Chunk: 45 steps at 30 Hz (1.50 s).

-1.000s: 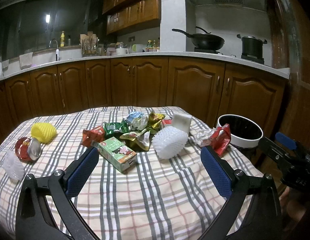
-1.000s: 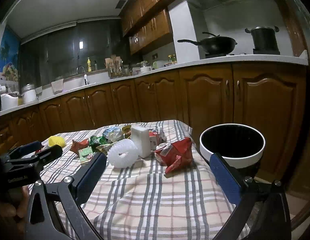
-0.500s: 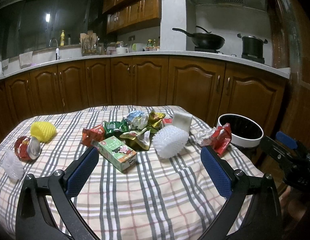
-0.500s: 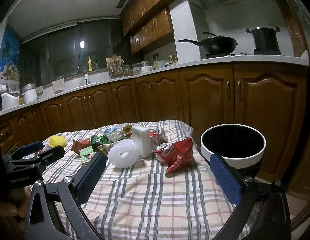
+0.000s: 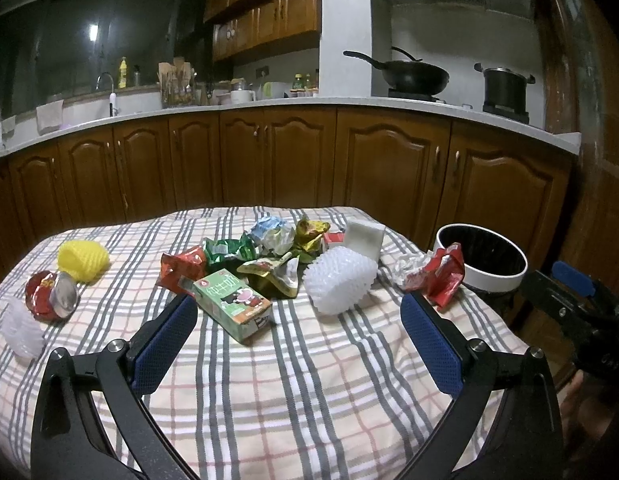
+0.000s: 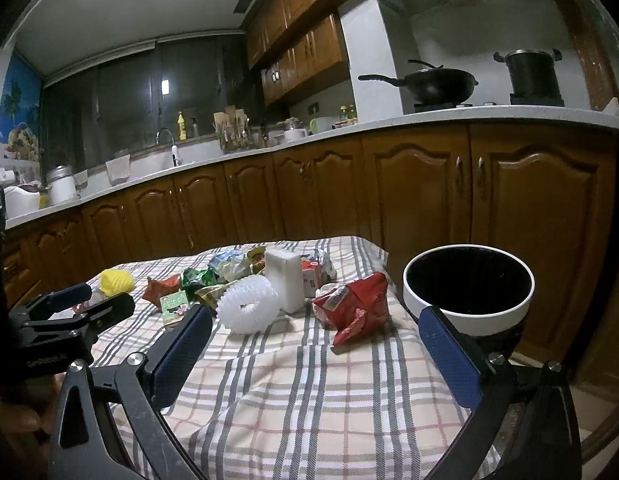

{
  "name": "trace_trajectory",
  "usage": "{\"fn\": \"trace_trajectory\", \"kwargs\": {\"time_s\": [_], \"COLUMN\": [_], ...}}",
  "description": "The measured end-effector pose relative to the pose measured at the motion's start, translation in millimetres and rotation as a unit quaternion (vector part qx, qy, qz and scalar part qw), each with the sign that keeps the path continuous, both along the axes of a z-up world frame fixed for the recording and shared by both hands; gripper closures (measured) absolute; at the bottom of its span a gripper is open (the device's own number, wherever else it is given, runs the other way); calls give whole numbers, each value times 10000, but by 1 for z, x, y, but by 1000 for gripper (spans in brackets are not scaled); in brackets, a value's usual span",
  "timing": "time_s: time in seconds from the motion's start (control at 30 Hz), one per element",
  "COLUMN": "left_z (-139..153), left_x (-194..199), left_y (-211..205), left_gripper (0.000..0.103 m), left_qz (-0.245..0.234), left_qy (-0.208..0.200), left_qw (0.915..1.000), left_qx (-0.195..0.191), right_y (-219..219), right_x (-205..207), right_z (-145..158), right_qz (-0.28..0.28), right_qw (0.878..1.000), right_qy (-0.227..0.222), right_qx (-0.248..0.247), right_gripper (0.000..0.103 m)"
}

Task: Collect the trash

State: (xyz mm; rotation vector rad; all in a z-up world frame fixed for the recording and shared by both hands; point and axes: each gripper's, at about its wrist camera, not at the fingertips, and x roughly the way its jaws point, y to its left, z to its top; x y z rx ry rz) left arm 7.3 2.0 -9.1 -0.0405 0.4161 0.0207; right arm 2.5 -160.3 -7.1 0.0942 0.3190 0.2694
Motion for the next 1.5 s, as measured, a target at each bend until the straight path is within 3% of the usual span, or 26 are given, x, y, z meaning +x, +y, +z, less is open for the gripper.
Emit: {"fn": "trace_trajectory", "kwargs": {"time_s": [0.53,0.87,0.97,1.23,1.27,1.33,1.37,1.4,1.5], "left_z": [-11,-17,-18,-37,-40,-45,-47,-49,-52], "left_x": [36,81,97,142,145,152,154,157,159], "left_y": [-2,-13,-15,-22,-23,-23,-24,-23,-24], "left_gripper": [0,2,5,20,23,32,41,51,70], "left_qz": [-137,-296,-335,-369,-388,-418,-442,-488,-606], "left_qy": [498,974,1081,1558,1600,1703,1745,1801,1896], "left_qw": [9987,9947,9934,9865,9857,9838,9830,9819,9798], "left_qx": [48,163,193,337,345,367,356,318,198], "right_y": [-14,-32,-32,-30,-31,-31,-31,-31,-31], "right_x": [31,79,93,144,146,149,150,149,143], "right_z": [-11,-18,-20,-45,-48,-50,-52,-52,-50], "right_qz": [155,136,156,273,310,338,363,402,446], "right_qw": [9982,9921,9902,9774,9758,9739,9734,9728,9735], "right_qy": [538,1174,1315,2038,2100,2176,2195,2210,2178], "right_qx": [233,420,432,481,525,546,548,557,538], "right_gripper": [0,2,9,42,44,62,69,81,86]}}
